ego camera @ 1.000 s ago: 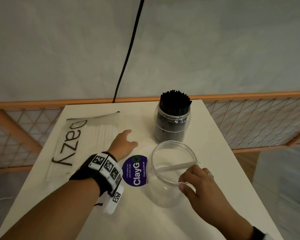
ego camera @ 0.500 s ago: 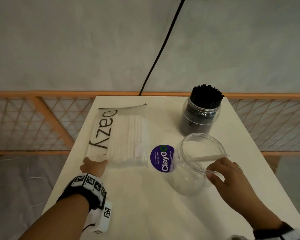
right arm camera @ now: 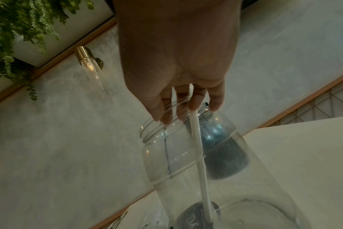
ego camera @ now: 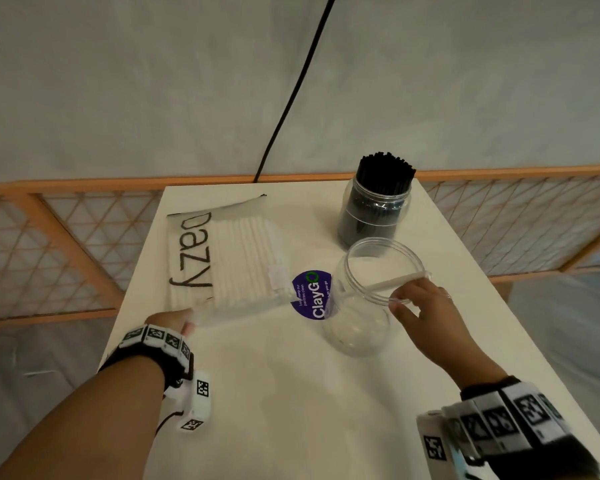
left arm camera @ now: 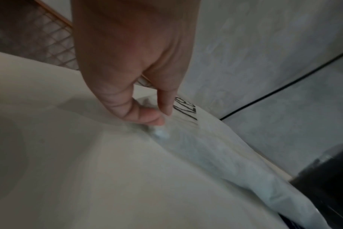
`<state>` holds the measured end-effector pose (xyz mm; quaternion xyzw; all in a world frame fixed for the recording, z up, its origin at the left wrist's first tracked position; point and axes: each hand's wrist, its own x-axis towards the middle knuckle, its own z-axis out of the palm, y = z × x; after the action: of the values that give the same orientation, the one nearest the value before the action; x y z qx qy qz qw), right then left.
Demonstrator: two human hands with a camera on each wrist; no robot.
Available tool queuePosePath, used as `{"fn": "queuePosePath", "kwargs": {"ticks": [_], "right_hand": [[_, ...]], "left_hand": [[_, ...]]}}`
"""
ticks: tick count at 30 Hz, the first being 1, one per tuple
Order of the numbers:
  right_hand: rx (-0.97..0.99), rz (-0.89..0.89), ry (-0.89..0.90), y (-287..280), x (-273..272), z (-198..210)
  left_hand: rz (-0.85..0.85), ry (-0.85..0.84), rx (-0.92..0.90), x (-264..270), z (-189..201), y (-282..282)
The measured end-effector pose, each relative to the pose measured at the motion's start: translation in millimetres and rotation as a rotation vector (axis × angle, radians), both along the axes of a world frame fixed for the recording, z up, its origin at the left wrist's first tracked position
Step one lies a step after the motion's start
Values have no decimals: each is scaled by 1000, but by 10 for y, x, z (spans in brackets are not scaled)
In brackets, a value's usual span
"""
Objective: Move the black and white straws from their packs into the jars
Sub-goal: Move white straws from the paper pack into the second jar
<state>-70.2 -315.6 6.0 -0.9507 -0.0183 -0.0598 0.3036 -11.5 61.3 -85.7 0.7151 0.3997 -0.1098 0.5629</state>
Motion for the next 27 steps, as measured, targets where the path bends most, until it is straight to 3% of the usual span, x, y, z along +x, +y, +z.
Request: {"fn": "queuePosePath", "kwargs": {"ticks": [2,4,5,8,9,11,14,16,18,19,22,27], "right_hand": [[25,-29,-47,36,-24,-28],[69,-76,-118,98,-74,-45],[80,-92,-161,139,-107,-44],[95,-53,-278,288,-214,-14],[102,-15,-281,349,-241,-13],[113,82,-231,479,-275,-51],[106,208,-65,685,-286,-166],[68,263,95,818,-271,-254],[8,296,267,926,-249,-350],[-11,312,350,972,-238,-395],[0,323,576,1057,-203,-556],[125,216,806,1116,-115,-873]], "left_hand": [[-66,62,27,33,-13,-26],[-401,279,253,57,-12,-33],[-467,354,345,95,7,-48],[-569,293,279,-14,-103,-14],[-472,240,193,-147,-99,-48],[-495,232,71,-419,-92,-124],[-862,525,8,-792,-6,-144],[-1127,643,191,-1015,16,-20],[-1249,675,529,-1183,90,170],[-1224,704,572,-1221,109,274],[-863,764,238,-1226,289,409],[-379,306,132,-1096,58,458]]}}
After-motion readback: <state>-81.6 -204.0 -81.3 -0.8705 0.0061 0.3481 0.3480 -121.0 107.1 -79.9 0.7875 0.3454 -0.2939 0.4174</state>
